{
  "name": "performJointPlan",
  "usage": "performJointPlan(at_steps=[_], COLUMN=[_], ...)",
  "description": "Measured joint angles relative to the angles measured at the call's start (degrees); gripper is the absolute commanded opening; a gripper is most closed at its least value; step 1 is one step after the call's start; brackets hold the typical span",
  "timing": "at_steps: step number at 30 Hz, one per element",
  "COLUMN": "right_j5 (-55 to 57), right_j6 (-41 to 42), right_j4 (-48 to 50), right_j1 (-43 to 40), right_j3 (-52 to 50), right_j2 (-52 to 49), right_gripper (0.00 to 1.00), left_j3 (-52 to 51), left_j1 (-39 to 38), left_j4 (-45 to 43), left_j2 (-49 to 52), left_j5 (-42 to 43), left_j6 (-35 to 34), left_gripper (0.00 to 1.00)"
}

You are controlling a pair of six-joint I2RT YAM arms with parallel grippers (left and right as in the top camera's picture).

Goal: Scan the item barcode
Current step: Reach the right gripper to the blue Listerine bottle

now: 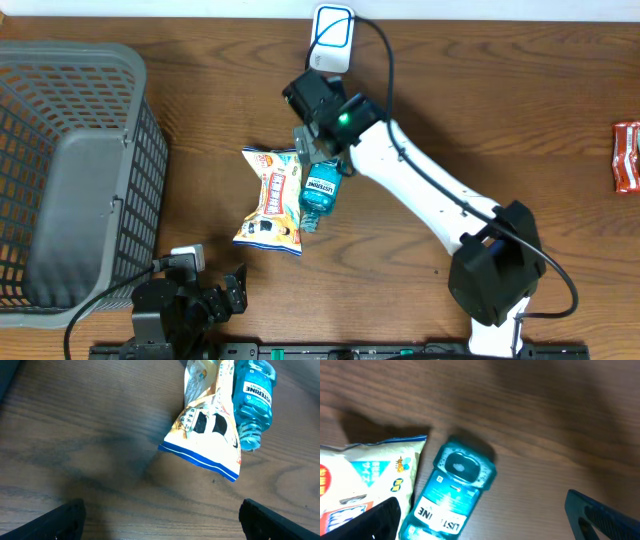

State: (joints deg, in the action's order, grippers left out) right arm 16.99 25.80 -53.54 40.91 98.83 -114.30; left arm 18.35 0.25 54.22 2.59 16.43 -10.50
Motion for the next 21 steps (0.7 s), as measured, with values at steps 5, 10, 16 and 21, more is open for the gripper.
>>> performJointPlan(at_steps=[5, 10, 16, 21], right_j5=[0.9, 1.3, 2.1, 4.3], right_j6=[1.2, 1.7, 2.8, 6.4], right_j4=[4.9, 8.5, 9.1, 4.5], right_j1=[1.9, 5.1, 8.8, 9.2], right_j3=[-5.5, -8.6, -9.0, -9.0], right_j2=[-0.1, -1.1, -5.9, -8.9], right_gripper=[0.99, 0.99, 0.99, 0.98], left_j3=[0.0, 0.0, 0.0, 0.0], left_j1=[0.0, 0.0, 0.0, 0.0], left_j4=[0.0, 0.0, 0.0, 0.0], left_j2=[0.0, 0.0, 0.0, 0.0], left_j5=[0.0, 0.0, 0.0, 0.0], left_j6=[0.0, 0.0, 0.0, 0.0], left_gripper=[0.98, 0.98, 0.98, 0.98])
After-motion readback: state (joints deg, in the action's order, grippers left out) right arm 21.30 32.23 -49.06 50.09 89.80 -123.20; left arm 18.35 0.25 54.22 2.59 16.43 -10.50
